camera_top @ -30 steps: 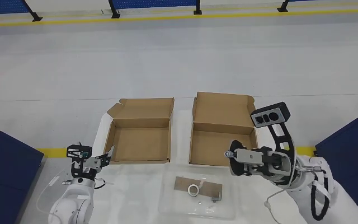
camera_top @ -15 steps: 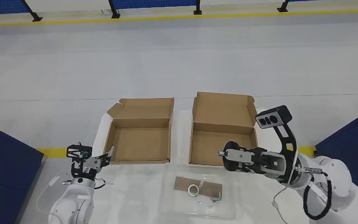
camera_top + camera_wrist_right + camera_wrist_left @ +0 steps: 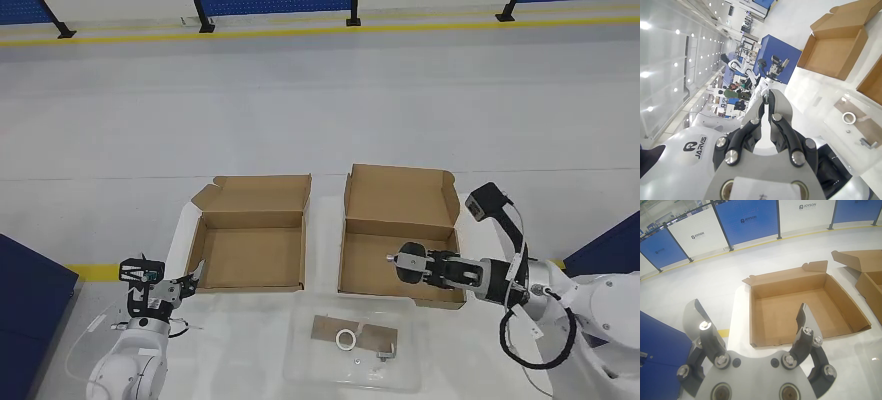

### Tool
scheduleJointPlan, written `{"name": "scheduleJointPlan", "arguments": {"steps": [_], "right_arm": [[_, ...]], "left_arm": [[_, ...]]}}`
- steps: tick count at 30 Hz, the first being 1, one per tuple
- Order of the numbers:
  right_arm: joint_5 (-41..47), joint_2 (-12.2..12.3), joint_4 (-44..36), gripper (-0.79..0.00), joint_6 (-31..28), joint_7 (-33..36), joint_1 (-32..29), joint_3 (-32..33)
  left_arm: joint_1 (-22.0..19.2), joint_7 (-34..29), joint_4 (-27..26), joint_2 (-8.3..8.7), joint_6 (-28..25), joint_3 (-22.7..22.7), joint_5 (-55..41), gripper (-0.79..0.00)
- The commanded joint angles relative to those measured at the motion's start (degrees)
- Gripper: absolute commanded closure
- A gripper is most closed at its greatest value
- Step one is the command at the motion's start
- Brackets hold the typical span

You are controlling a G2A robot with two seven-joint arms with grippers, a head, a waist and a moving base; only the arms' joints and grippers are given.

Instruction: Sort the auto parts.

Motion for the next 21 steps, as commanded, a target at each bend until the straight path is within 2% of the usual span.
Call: {"name": "scheduleJointPlan", "arguments": {"steps": [1, 5, 7, 12, 21], "right_arm": [[0.07, -0.01, 0.01, 0.000, -0.05, -0.03, -0.02, -0.01], [0.07, -0.01, 0.01, 0.000, -0.05, -0.03, -0.02, -0.01], [-6.35, 0.30, -0.16, 0.000, 2.63, -0.94, -0.07, 0.09], [-21.16, 1.45, 0.15, 0.000, 11.89, 3.26, 3.61, -1.73], [-41.07, 2.51, 4.94, 0.000, 20.85, 12.60, 14.84, -14.30]], "left_arm": [[0.00, 0.00, 0.00, 0.00, 0.00, 0.00, 0.00, -0.785], [0.00, 0.00, 0.00, 0.00, 0.00, 0.00, 0.00, -0.785], [0.00, 0.00, 0.00, 0.00, 0.00, 0.00, 0.00, -0.785], [0.00, 0.00, 0.00, 0.00, 0.00, 0.00, 0.00, -0.785], [0.00, 0.00, 0.00, 0.00, 0.00, 0.00, 0.00, -0.785]]}}
